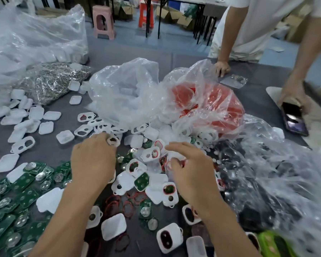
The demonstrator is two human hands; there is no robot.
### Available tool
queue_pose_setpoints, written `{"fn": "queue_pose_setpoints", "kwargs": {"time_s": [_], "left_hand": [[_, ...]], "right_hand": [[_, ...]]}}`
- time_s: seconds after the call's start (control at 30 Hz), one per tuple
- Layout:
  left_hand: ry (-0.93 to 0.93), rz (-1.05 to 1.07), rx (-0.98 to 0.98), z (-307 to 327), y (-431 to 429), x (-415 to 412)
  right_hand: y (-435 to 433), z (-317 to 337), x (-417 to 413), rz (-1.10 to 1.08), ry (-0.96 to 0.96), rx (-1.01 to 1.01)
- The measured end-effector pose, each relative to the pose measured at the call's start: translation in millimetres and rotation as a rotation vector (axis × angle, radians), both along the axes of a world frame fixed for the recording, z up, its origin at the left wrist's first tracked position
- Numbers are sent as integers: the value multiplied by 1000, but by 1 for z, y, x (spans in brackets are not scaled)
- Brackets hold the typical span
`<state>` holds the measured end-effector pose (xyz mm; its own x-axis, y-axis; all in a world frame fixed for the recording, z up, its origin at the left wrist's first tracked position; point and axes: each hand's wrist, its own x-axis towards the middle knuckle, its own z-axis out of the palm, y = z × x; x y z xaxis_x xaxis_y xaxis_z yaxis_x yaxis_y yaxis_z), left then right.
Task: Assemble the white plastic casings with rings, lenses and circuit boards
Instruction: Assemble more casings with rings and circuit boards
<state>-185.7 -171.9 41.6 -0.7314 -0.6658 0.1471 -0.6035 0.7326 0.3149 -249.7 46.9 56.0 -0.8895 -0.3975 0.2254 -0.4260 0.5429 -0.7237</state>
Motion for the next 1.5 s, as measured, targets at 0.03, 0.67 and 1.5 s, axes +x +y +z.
{"fn": "queue_pose_setpoints", "kwargs": {"time_s": [0.03,0.67,1.5], "left_hand": [[71,30,78,2,-2,5],[554,-94,1760,-4,114,23],[607,-106,1792,10,117,46]], "right_hand": [[16,2,-5,-49,11,14],[137,47,-35,-302,176,90],[128,6,16,-105,-192,388]]}}
